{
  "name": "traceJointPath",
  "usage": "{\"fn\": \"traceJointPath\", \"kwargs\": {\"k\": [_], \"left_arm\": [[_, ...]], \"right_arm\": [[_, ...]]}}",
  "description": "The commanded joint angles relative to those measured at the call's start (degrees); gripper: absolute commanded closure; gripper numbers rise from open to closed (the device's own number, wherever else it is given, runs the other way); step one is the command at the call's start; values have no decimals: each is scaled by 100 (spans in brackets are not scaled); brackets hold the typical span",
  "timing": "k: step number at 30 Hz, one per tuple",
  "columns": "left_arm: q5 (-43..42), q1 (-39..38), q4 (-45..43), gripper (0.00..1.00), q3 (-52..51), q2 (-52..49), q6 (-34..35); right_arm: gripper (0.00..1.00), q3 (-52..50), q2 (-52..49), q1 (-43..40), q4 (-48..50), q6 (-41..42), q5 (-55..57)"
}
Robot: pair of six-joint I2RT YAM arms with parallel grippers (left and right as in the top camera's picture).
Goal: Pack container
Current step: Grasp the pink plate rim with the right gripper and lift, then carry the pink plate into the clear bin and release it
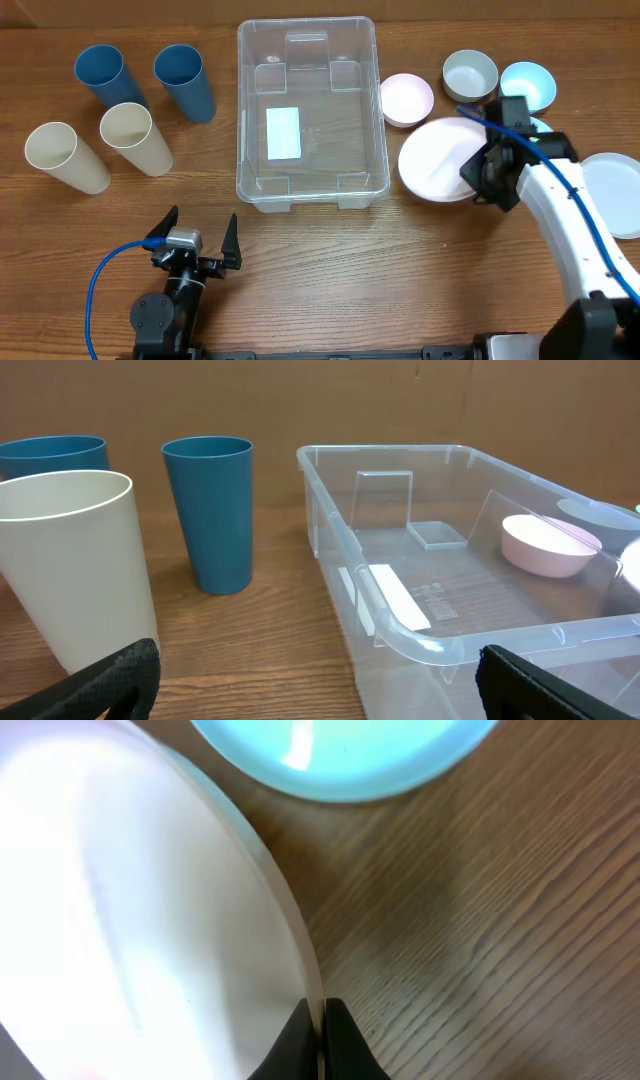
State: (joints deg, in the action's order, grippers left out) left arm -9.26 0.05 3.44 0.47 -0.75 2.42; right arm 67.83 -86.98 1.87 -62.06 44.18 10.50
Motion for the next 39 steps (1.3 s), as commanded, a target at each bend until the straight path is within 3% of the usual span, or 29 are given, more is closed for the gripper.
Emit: {"fn": "traceJointPath", "kwargs": {"k": [1,7,10,17,23,32,39], "left_arm": [[-68,39,-4,0,-20,44,-52],[-68,39,-4,0,-20,44,-52],[-68,39,-4,0,-20,44,-52],[-68,39,-4,0,-20,44,-52],[-68,39,-4,0,-20,44,-52],[-68,39,-4,0,-20,44,-52],[-68,39,-4,0,-20,44,-52]], "right_arm": [[96,758,404,-2,-133,-472,280],[96,1637,551,20,-76,-966,258],[96,1965,551,240,352,-1462,-341],[96,2004,442,1521,1456,-1768,-804],[96,2000,-396,2321,1698,-1764,-761],[96,1985,-1674,2710,1482,-1740,-765],[96,1904,-2052,2743,1377,-1746,-758]]}}
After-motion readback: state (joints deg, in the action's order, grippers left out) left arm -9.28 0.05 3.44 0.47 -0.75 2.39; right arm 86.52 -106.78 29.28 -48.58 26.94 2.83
